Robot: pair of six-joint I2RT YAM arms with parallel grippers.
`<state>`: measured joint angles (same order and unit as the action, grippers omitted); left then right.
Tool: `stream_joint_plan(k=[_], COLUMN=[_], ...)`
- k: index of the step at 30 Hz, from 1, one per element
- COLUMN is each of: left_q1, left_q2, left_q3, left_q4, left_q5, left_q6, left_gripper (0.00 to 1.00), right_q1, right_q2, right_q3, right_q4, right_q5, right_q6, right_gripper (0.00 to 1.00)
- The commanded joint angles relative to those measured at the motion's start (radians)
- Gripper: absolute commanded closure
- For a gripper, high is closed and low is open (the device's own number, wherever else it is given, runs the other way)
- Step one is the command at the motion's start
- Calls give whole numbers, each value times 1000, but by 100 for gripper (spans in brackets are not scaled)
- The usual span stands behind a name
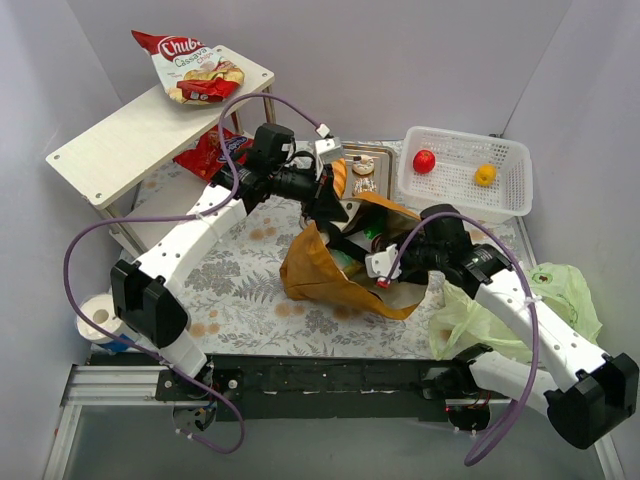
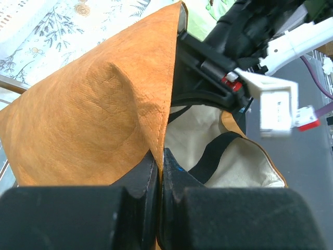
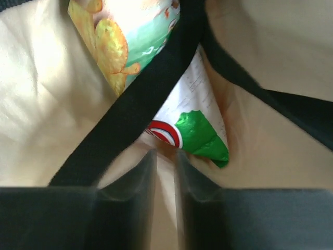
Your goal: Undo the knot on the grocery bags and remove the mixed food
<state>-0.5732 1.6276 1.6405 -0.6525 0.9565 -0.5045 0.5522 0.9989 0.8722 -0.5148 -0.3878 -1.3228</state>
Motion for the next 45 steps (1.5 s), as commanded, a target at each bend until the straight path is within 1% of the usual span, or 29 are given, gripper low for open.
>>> stream_joint_plan(k=[1, 2, 3, 5, 8, 14, 15, 16, 17, 19, 20, 23, 25, 27, 28, 31, 32, 34, 35, 36, 37, 38, 39, 40, 41, 43, 45], left_q1=[24, 27, 29, 29, 29, 29, 30, 30, 30, 33, 36, 41, 44, 49, 50, 56, 56, 56, 56, 56, 56, 56, 56, 56, 56, 56, 56], left_q2=[-17, -2, 6, 37, 61, 84, 84, 87, 89, 86, 83, 71, 64, 57, 54, 41, 37, 31, 31, 28, 28, 28, 31, 38, 44, 72, 92], left_q3=[1, 7, 16, 47, 58, 50, 50, 53, 54, 58, 55, 42, 35, 28, 25, 16, 12, 8, 15, 18, 22, 28, 45, 56, 67, 103, 131], left_q4=[-10, -18, -27, -55, -67, -39, -39, -36, -38, -36, -39, -38, -27, -21, -21, -22, -22, -29, -36, -47, -53, -62, -88, -107, -127, -197, -264], left_q5=[88, 97, 108, 134, 169, 192, 192, 192, 189, 186, 182, 172, 160, 146, 137, 129, 134, 154, 168, 171, 174, 177, 180, 182, 188, 208, 225], left_q6=[24, 43, 52, 69, 70, 55, 55, 54, 52, 53, 55, 55, 50, 49, 50, 60, 58, 55, 60, 73, 83, 93, 106, 128, 145, 181, 205], left_gripper=[100, 100, 100, 100, 100, 100, 100, 100, 100, 100, 100, 100, 100, 100, 100, 100, 100, 100, 100, 100, 100, 100, 100, 100, 100, 100, 100], right_q1=[6, 6, 6, 8, 12, 46, 66, 75, 84, 109, 117, 138, 146, 156, 161, 189, 196, 212, 210, 210, 212, 212, 212, 212, 212, 212, 210], right_q2=[17, 15, 21, 59, 150, 260, 271, 280, 300, 303, 299, 244, 171, 114, 49, -55, -71, -86, -85, -80, -65, -54, -43, -11, 9, 79, 133], right_q3=[-25, -59, -73, -87, -61, -70, -78, -88, -87, -87, -87, -94, -102, -101, -98, -84, -79, -84, -90, -114, -127, -145, -172, -182, -188, -176, -151], right_q4=[73, 109, 117, 145, 147, 205, 217, 238, 239, 243, 248, 254, 233, 178, 159, 81, 35, 32, 45, 89, 116, 148, 232, 264, 300, 361, 381], right_q5=[-19, -37, -48, -69, -83, -138, -135, -129, -112, -100, -82, -59, -57, -60, -59, -59, -45, -26, -5, 10, 23, 45, 55, 64, 72, 85, 102], right_q6=[-239, -263, -295, -355, -401, -525, -533, -535, -535, -512, -491, -423, -401, -380, -356, -302, -297, -268, -256, -251, -251, -254, -254, -254, -256, -257, -253], right_gripper=[46, 31, 27, 23, 23, 23, 25, 29, 43, 60, 77, 99, 99, 99, 99, 99, 99, 99, 94, 85, 67, 58, 50, 34, 26, 2, 2])
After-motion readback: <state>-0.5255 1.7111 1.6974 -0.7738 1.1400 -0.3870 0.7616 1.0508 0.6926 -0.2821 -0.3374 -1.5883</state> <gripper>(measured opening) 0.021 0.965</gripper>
